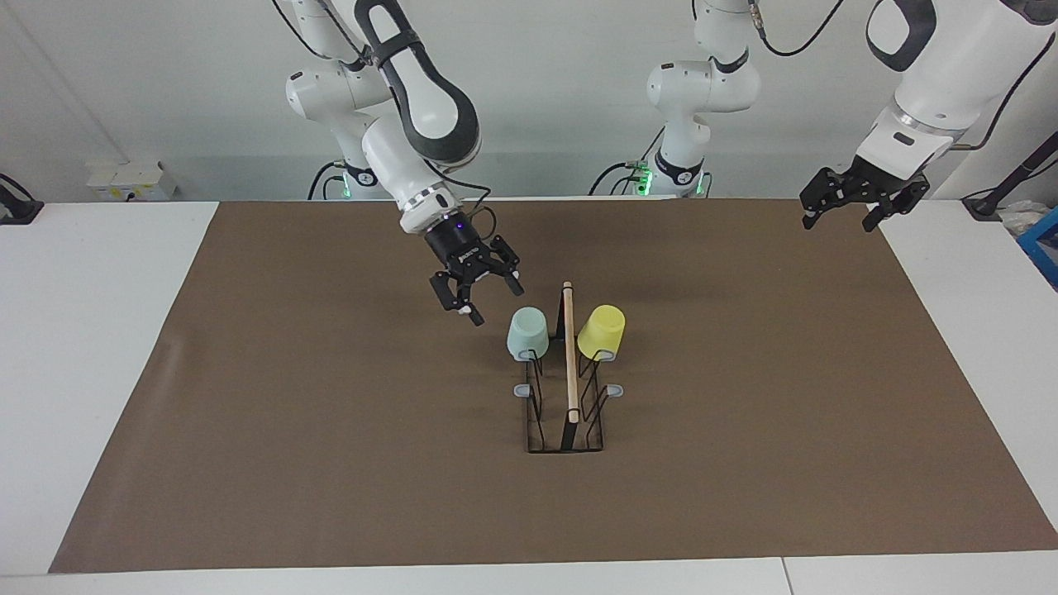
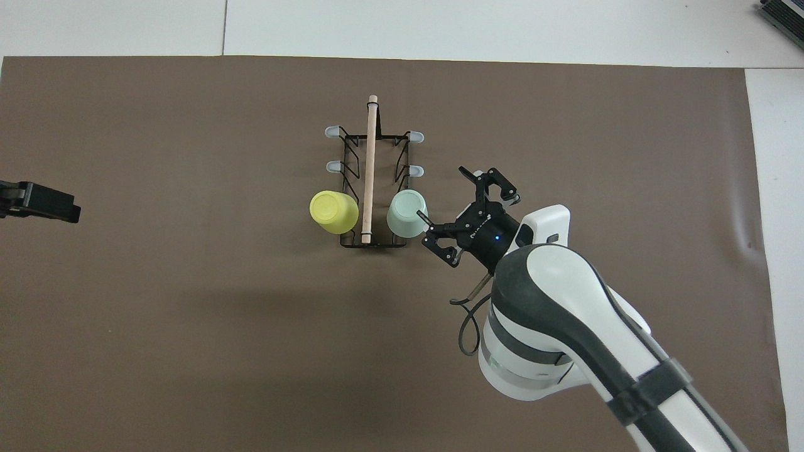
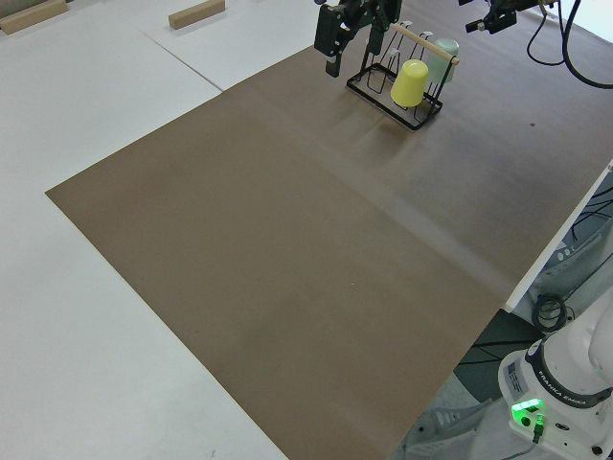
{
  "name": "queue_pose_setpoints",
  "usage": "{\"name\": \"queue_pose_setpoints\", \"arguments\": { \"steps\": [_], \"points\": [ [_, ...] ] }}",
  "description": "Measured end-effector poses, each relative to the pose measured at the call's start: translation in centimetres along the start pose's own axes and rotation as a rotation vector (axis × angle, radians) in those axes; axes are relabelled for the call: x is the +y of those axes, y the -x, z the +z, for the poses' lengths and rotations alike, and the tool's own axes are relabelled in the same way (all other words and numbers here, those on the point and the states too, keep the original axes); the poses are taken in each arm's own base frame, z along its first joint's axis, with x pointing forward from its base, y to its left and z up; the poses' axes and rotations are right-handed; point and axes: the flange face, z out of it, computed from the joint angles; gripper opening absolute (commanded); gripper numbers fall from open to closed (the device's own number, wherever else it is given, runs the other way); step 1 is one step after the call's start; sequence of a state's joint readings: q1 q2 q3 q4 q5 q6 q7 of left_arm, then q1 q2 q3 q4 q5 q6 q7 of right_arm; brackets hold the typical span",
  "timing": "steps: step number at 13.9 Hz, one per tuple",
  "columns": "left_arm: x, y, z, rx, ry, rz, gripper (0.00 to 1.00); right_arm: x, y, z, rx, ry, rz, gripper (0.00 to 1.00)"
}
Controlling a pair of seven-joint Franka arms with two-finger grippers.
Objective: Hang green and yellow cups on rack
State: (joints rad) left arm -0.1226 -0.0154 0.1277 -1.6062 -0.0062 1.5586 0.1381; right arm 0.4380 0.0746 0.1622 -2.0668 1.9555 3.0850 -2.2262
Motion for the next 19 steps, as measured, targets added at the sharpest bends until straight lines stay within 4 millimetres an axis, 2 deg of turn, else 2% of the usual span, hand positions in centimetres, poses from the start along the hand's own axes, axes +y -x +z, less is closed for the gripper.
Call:
{"name": "queue_pose_setpoints", "arguments": {
  "steps": [2,7,11,15,19],
  "points": [
    [-0.2,0.0,0.0,0.0,-0.001,-0.004,1.0,1.2,-0.7,-0.7,0.001,0.016,-0.073,1.0],
    [-0.1,0.0,0.0,0.0,-0.001,-0.001,1.0,7.4,-0.2,-1.7,-0.031,0.045,-0.295,1.0],
    [-0.1,0.0,0.0,0.0,-0.001,-0.001,1.0,14.3,1.9,-2.9,-0.035,-0.07,-0.46,1.0],
    [-0.1,0.0,0.0,0.0,-0.001,-0.001,1.0,19.9,4.4,-5.8,-0.076,-0.256,-0.526,1.0],
    [-0.1,0.0,0.0,0.0,-0.001,-0.001,1.0,24.1,3.9,-10.1,-0.191,-0.396,-0.488,1.0]
  ]
}}
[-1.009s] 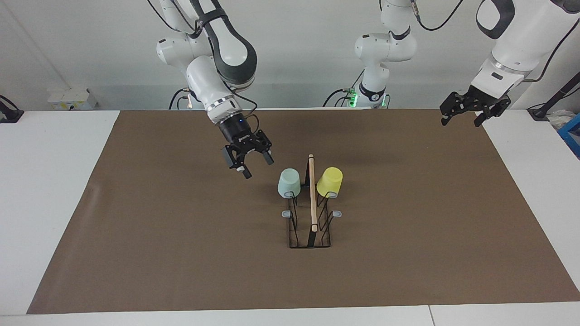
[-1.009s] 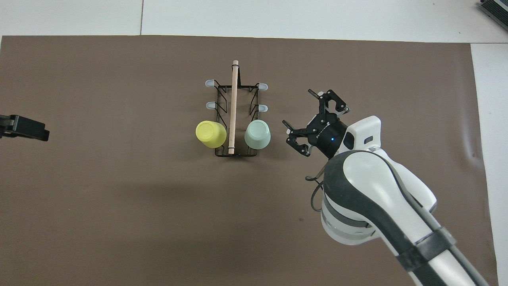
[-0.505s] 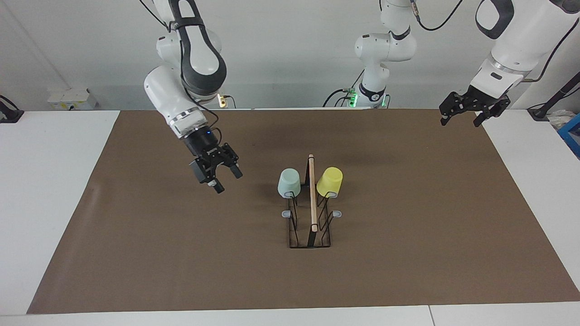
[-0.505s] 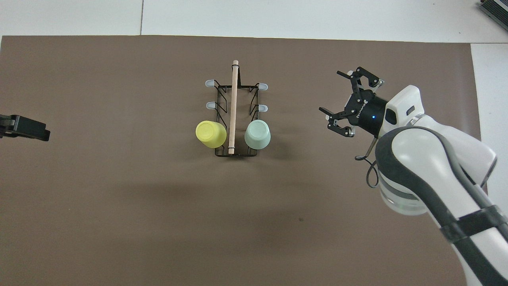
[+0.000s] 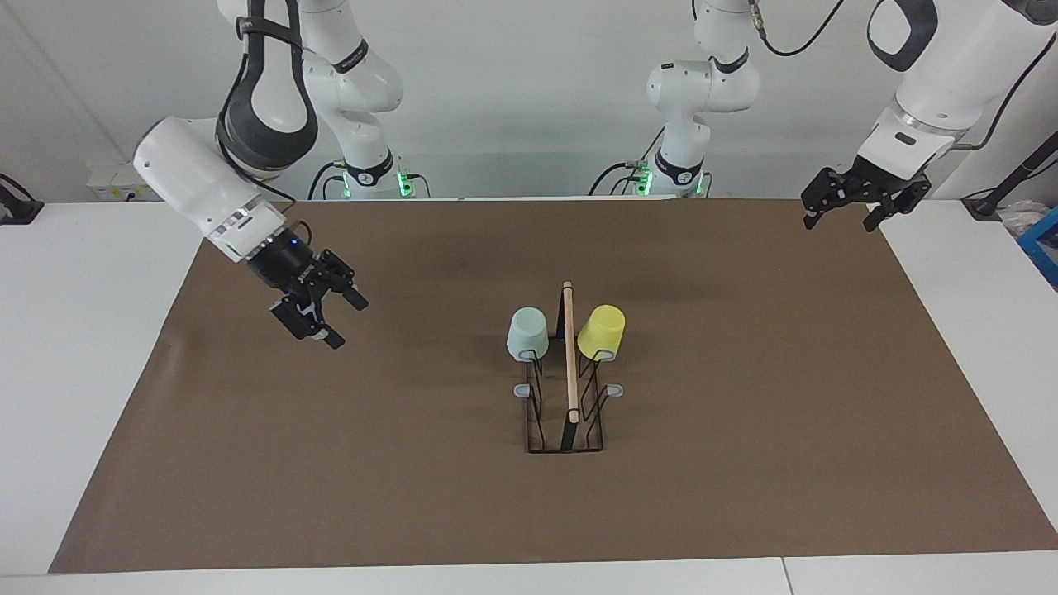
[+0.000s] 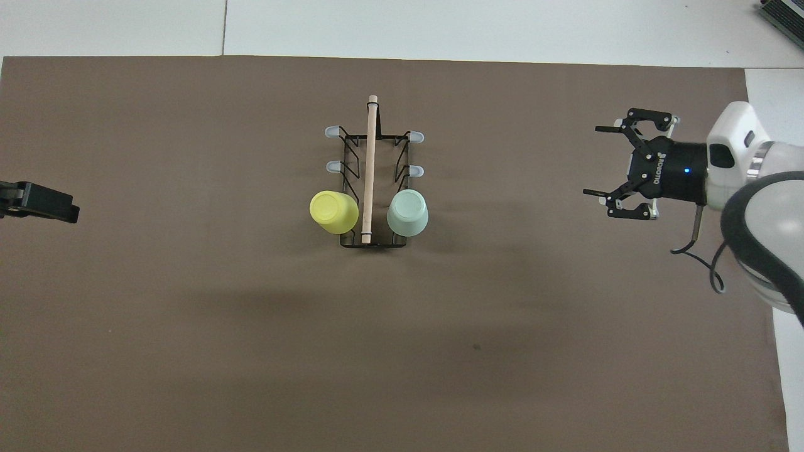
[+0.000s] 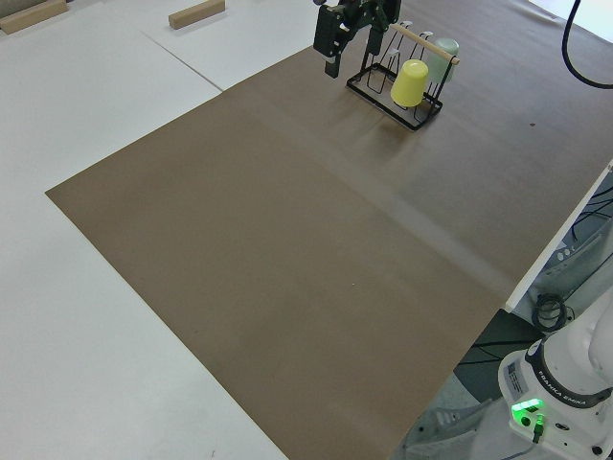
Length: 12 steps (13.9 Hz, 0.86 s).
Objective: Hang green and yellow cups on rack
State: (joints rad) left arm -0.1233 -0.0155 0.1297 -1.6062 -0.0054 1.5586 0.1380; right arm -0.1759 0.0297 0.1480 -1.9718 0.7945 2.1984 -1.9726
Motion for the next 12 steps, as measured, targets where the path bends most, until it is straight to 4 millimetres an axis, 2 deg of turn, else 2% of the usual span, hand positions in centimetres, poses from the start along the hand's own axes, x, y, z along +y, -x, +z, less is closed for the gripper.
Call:
{"name": "queue_pose_setpoints", "arguments": {
  "steps": [2,7,12],
  "points": [
    [0.0,0.0,0.0,0.0,0.0,0.0,1.0,0.5,-0.1,-2.2,-0.026,-0.063,0.052,1.0],
    [0.0,0.0,0.0,0.0,0.0,0.0,1.0,1.3,-3.3,-6.1,-0.251,-0.167,0.283,1.0],
    [0.0,0.0,0.0,0.0,0.0,0.0,1.0,0.2,-4.4,-5.7,-0.384,-0.207,0.605,1.0]
  ]
}}
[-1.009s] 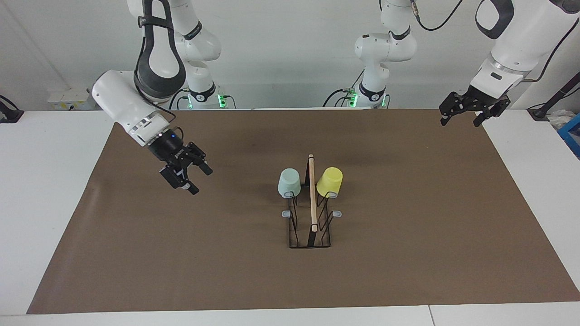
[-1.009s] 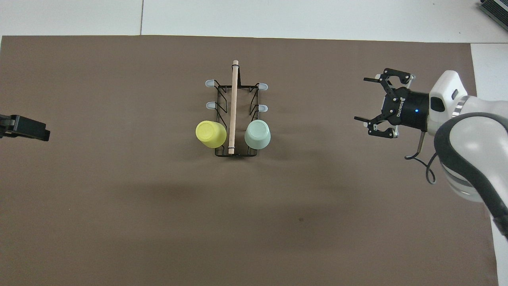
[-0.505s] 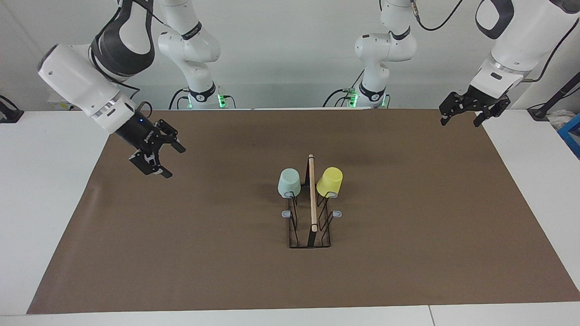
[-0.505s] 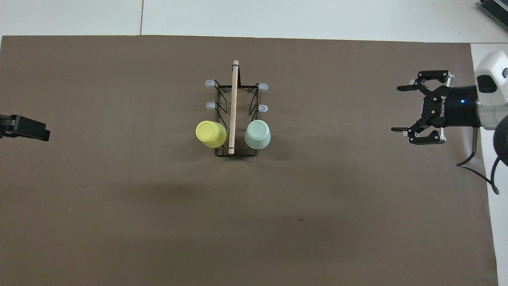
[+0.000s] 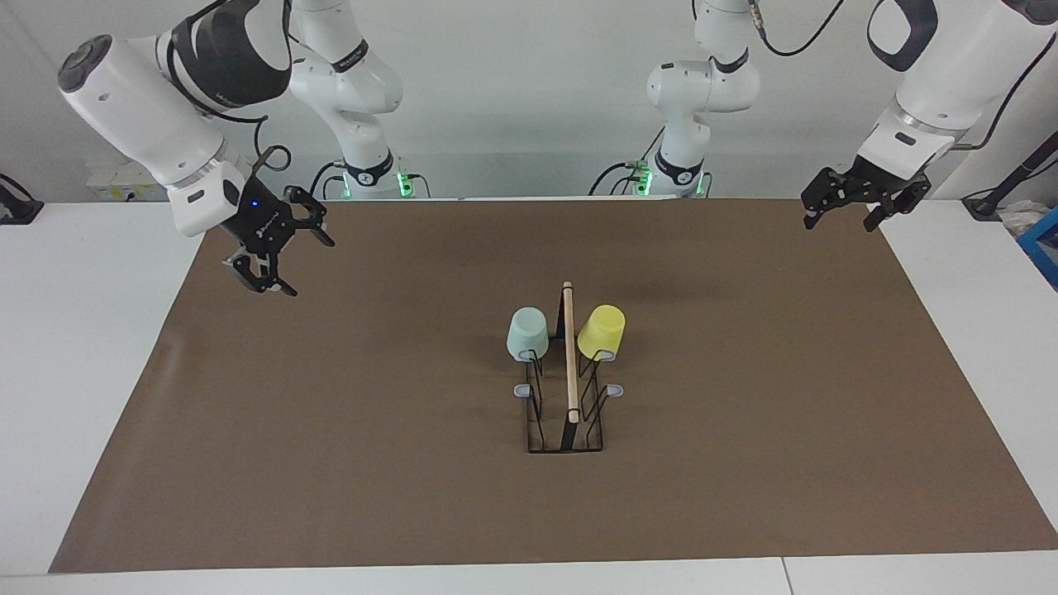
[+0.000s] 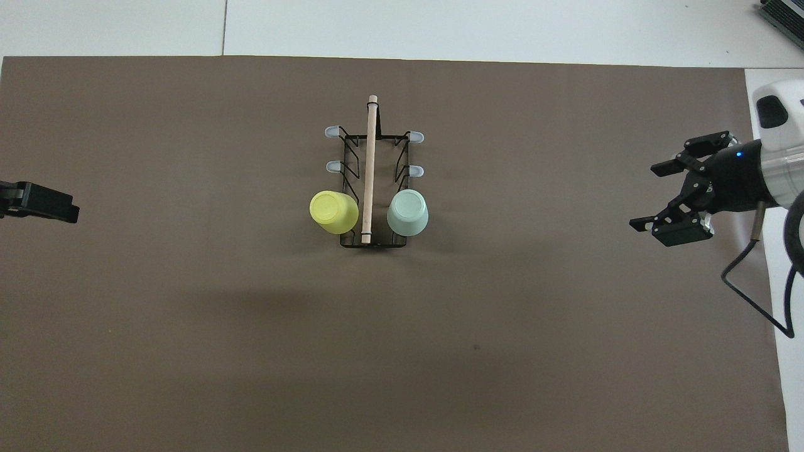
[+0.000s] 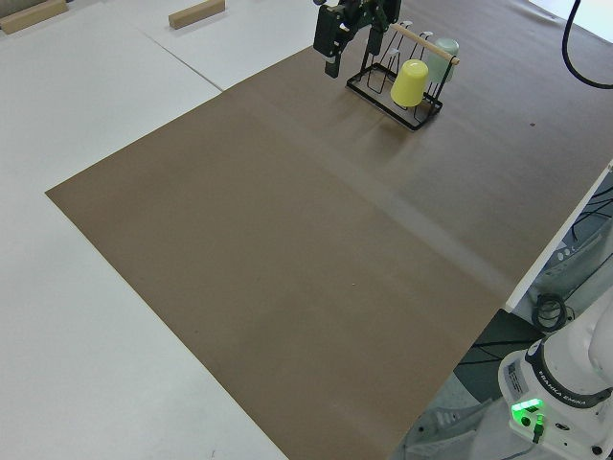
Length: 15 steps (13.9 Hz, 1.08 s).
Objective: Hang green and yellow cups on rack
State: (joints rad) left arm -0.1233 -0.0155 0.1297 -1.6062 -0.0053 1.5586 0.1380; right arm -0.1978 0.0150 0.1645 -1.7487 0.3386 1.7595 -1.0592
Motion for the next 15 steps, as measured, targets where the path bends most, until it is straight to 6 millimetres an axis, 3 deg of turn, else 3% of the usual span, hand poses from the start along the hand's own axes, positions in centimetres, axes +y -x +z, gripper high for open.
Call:
{"name": "queue_pose_setpoints", "arguments": {
  "steps": [10,15],
  "points": [
    [0.0,0.0,0.0,0.0,0.0,0.0,1.0,-3.7,-3.6,2.1,-0.124,0.024,0.563,1.0],
    [0.0,0.0,0.0,0.0,0.0,0.0,1.0,-1.9,-0.5,0.8,-0.142,0.048,0.654,1.0]
  ]
}}
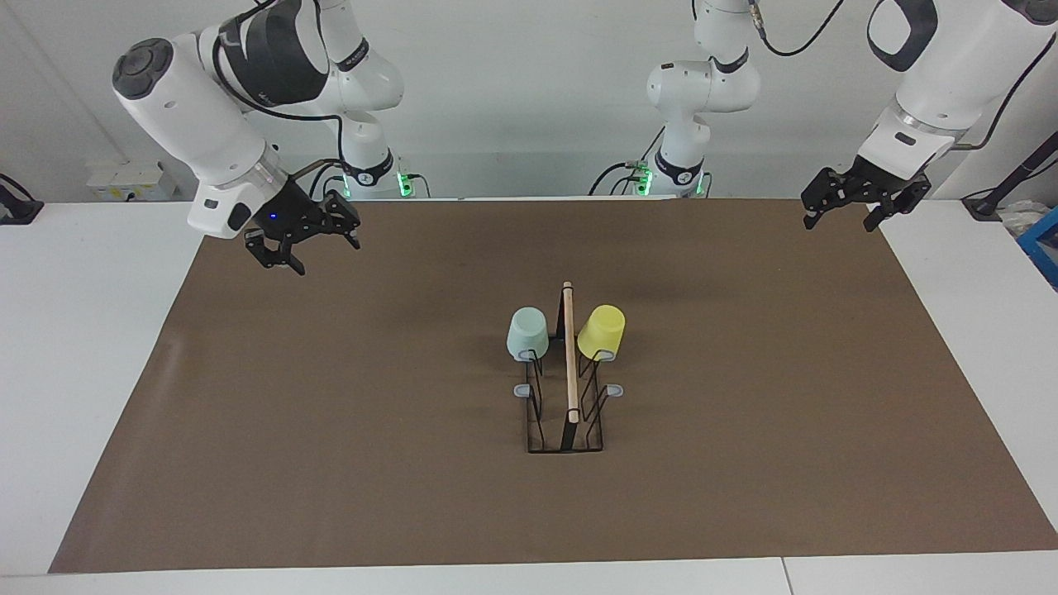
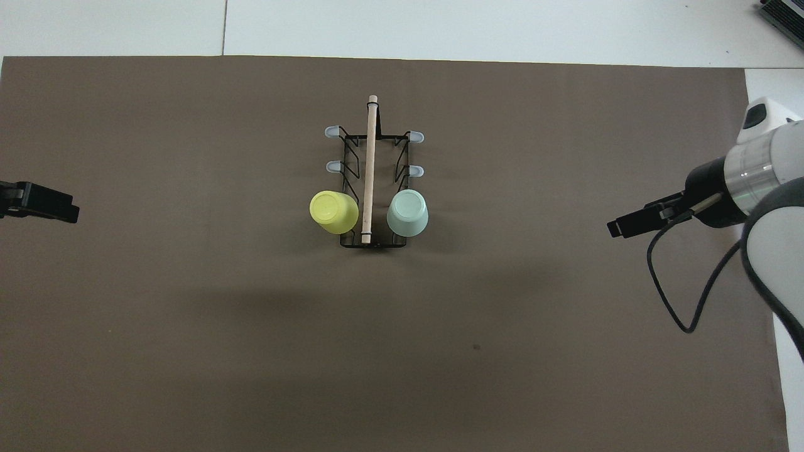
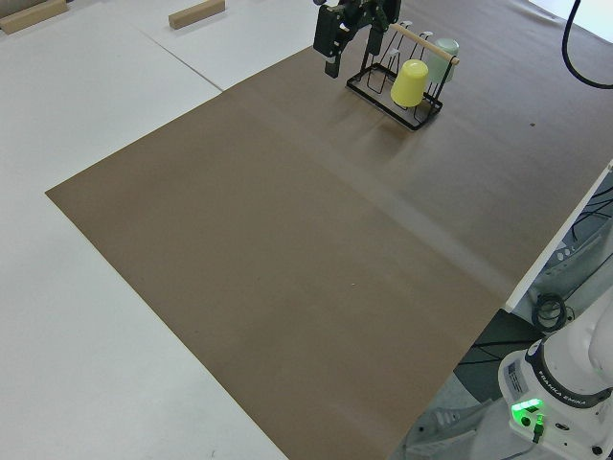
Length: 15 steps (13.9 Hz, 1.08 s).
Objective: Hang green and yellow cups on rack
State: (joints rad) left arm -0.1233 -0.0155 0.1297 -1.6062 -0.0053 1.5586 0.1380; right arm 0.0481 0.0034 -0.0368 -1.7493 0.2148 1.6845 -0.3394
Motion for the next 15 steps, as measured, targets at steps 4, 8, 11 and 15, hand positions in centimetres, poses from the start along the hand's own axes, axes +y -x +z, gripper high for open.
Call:
{"name": "queue_pose_setpoints", "arguments": {
  "steps": [4,8,11,15],
  "points": [
    [0.0,0.0,0.0,0.0,0.0,0.0,1.0,-0.7,0.0,-1.6,-0.007,0.127,0.03,1.0],
    [0.2,0.0,0.0,0.001,0.0,0.003,1.0,-2.2,-0.3,-2.2,-0.006,0.135,0.101,1.0],
    [0.1,0.0,-0.2,0.005,-0.001,0.002,1.0,-1.8,-0.2,-2.3,-0.002,0.136,0.166,1.0],
    [-0.1,0.1,-0.3,0.007,0.0,-0.003,1.0,0.0,0.0,-2.2,-0.005,0.135,0.202,1.0]
  ]
}}
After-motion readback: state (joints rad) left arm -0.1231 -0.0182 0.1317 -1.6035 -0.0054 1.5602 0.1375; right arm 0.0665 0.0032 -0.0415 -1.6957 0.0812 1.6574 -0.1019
